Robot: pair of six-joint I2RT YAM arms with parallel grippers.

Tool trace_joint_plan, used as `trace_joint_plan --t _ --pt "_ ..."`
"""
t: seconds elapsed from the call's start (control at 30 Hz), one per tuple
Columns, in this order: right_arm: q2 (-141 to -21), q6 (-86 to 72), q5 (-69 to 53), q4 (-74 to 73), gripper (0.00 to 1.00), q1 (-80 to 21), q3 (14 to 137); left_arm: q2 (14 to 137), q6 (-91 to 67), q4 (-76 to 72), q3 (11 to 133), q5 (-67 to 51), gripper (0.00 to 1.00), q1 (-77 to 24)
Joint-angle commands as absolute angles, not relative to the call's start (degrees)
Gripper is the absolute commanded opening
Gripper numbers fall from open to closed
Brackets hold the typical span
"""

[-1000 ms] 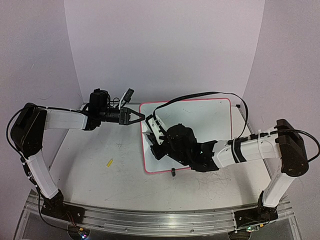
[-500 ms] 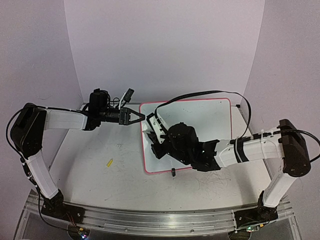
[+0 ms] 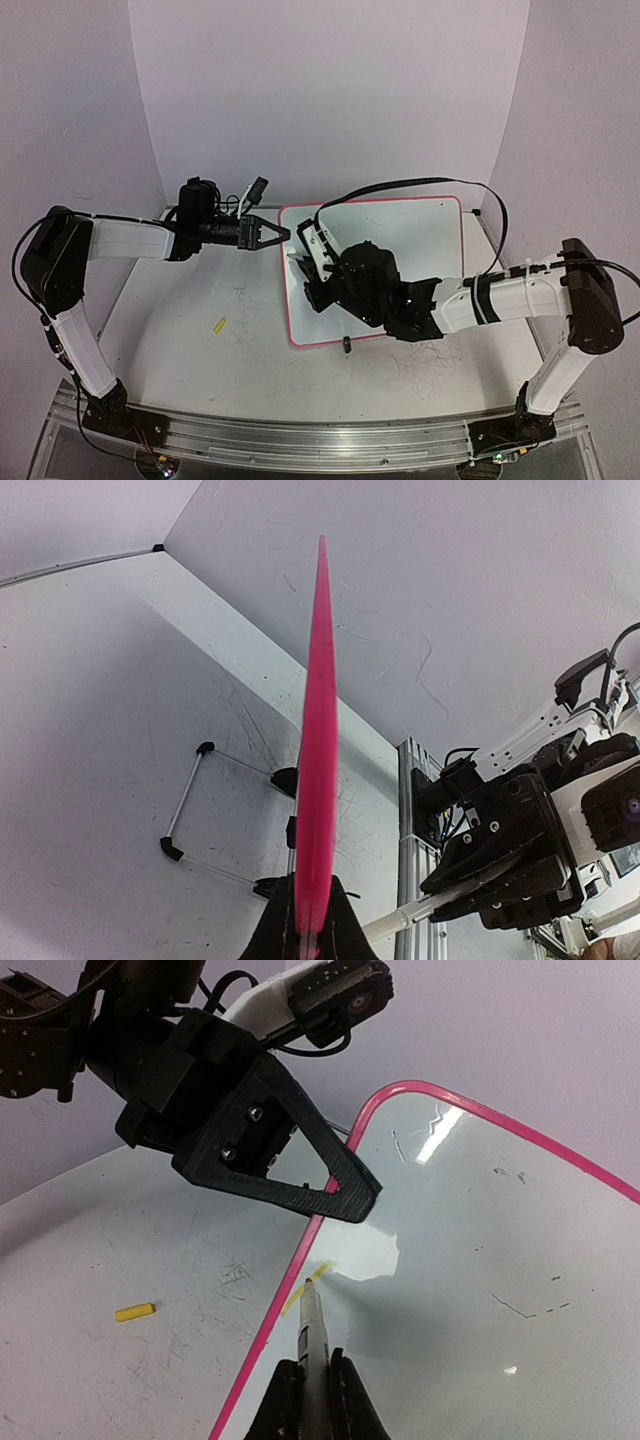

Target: Write a sentence on the whiteboard

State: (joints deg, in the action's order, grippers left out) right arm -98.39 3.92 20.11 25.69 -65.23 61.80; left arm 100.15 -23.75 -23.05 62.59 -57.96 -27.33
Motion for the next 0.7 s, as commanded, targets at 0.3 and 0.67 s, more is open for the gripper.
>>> trace_joint_plan --t 0.3,0.67 --pt "-100.6 3.7 20.2 27.5 0.0 -64.3 64.3 97.5 -24.1 -24.7 62.9 -60.6 0.0 -27.9" --pt "-99.7 2.9 23.2 26.9 0.0 -64.2 62.9 97.5 -24.1 -24.7 62.9 -60.6 0.0 -27.9"
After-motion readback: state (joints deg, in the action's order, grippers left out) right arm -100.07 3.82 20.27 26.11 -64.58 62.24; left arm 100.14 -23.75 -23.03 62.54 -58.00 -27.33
